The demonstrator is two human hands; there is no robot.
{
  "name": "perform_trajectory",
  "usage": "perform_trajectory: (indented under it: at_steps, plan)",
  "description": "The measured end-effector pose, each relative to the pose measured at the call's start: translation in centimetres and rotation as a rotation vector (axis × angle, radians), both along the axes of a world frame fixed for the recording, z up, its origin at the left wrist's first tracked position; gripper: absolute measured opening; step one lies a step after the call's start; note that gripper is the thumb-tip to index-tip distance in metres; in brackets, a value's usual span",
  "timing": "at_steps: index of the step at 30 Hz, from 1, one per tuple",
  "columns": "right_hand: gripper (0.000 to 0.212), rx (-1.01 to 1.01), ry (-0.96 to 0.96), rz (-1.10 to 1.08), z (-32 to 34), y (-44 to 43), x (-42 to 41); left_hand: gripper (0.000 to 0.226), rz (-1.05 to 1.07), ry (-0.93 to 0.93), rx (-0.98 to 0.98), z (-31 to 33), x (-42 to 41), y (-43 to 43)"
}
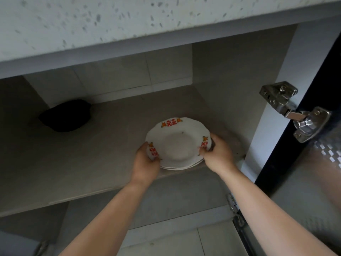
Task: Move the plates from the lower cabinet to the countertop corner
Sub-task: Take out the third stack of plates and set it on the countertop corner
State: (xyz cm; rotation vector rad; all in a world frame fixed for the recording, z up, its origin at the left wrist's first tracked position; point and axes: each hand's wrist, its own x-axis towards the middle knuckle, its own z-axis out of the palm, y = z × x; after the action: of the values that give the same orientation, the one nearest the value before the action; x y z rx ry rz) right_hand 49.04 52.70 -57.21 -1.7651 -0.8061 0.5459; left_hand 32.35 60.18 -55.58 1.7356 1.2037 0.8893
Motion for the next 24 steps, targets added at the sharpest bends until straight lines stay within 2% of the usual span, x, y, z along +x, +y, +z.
perform_trajectory:
  at_steps: [5, 9, 13, 24]
  plan:
    - [0.038, 0.028, 0.062, 0.019, -0.2, -1.3, -1.2, 0.045, -0.074, 0.026, 0.003, -0.3, -2.0, -0.8]
    - [0.038, -0.070, -0.011, 0.019, 0.6, -0.9, -0.3, 0.053, -0.100, 0.061, -0.045, -0.3, -2.5, 0.1]
    - [0.033, -0.125, -0.014, 0.059, 1.4, 0.1, -0.2, 0.041, -0.110, 0.063, -0.065, -0.2, -2.3, 1.7]
    - [0.043, -0.174, 0.033, 0.073, 1.8, -0.5, -0.8, 0.048, -0.094, 0.012, -0.085, -1.2, -2.6, 2.0]
